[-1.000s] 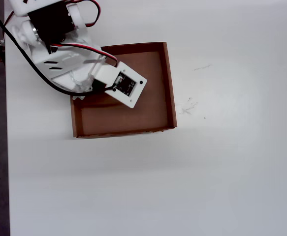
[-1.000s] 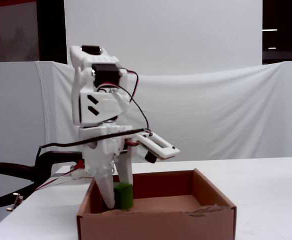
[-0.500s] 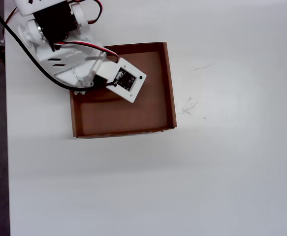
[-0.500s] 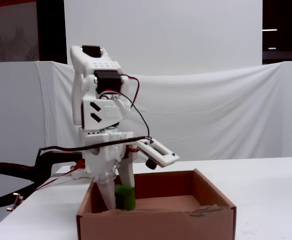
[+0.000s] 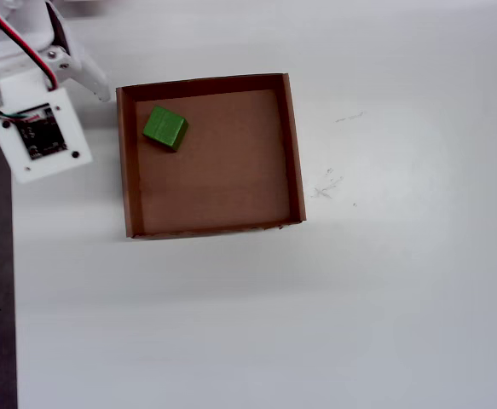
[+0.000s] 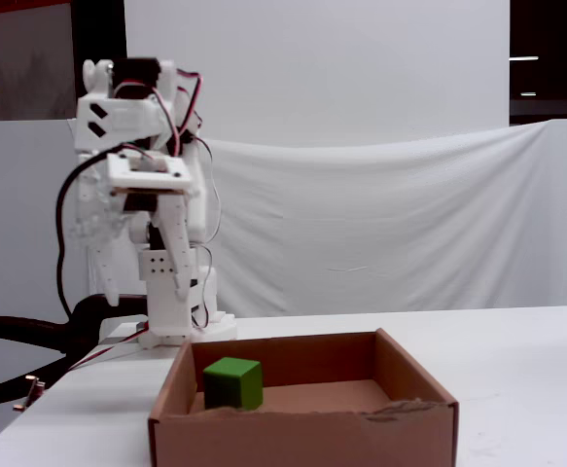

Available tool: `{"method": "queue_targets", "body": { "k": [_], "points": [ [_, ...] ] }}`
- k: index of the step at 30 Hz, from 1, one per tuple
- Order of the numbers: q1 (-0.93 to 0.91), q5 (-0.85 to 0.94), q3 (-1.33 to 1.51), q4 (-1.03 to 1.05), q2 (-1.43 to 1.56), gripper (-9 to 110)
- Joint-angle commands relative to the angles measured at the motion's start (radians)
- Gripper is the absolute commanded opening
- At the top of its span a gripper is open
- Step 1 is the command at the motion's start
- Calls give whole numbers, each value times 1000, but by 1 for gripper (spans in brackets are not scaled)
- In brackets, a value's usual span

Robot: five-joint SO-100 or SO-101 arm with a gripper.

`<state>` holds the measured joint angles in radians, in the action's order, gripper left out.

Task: Grasp a green cube and put it in a box.

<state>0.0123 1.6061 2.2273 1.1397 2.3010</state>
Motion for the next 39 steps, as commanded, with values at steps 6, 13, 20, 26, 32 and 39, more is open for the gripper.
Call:
{"method": "queue_targets", "body": {
  "k": [6,13,20,26,32,39],
  "points": [
    [-209,-51,385,106,460,25],
    [-202,-252,703,-6,741,25],
    [-163,-360,744,61,836,25],
    [-129,-449,746,104,884,25],
    [-127,-449,746,104,884,25],
    [-127,-449,746,104,884,25]
  ]
}}
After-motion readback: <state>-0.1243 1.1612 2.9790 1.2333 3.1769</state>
